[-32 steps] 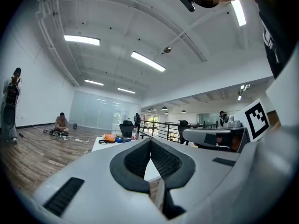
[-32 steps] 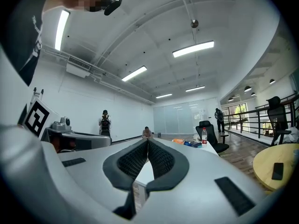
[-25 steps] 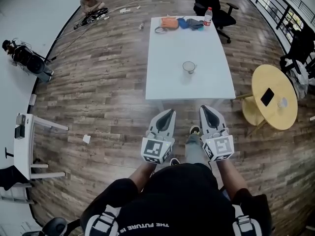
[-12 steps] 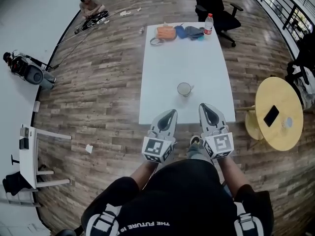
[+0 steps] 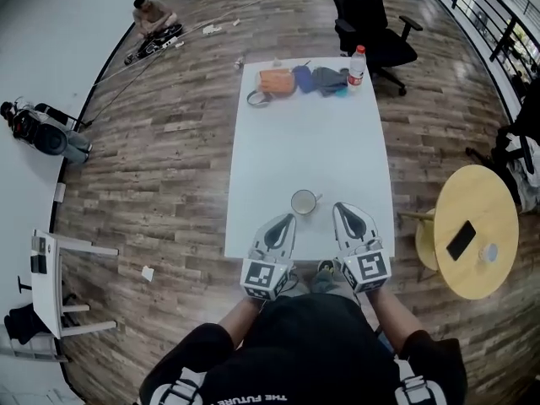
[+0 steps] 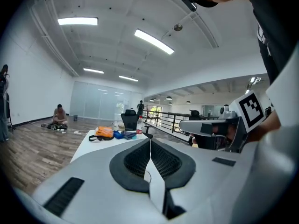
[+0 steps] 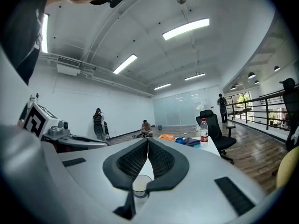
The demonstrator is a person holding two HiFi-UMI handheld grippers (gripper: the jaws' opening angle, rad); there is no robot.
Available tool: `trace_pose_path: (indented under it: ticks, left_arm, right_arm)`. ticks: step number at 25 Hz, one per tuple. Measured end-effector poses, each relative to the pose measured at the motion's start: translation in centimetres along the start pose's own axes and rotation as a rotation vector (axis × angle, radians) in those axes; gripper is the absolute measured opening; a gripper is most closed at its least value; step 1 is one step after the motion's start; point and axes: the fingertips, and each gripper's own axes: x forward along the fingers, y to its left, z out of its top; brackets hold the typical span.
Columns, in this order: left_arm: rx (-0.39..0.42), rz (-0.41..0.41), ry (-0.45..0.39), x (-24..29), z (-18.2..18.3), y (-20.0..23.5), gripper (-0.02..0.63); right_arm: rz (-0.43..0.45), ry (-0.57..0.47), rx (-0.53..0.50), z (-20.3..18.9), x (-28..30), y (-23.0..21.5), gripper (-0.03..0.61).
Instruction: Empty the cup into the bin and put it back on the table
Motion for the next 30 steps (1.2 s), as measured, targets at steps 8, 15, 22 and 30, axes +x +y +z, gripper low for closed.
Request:
trace_pose_path:
  ticks: [8, 15, 22, 30]
  left_arm:
    - [0.015, -0.064, 0.051, 3.5, -0.6, 3.3, 0.020]
    - [0.031, -0.122, 0.081, 5.3, -2.8, 5.0, 0.021]
    - [0.049, -0.164, 0.097, 7.0, -3.7, 5.2, 0.210]
    - [0.056, -0.166, 0.099, 8.0, -4.6, 6.3, 0.334]
  right_arm:
    - [-0.027, 0.057, -0.030, -0.6, 5.0, -1.9, 0.017]
    - [-0.029, 0.130, -0.074, -2.7, 7.4, -2.6, 0.017]
    - [-0.030, 0.204, -0.045, -4.6, 8.3, -3.7, 0.021]
    - [-0.016, 0.223, -0.044, -4.9, 9.5, -4.4, 0.126]
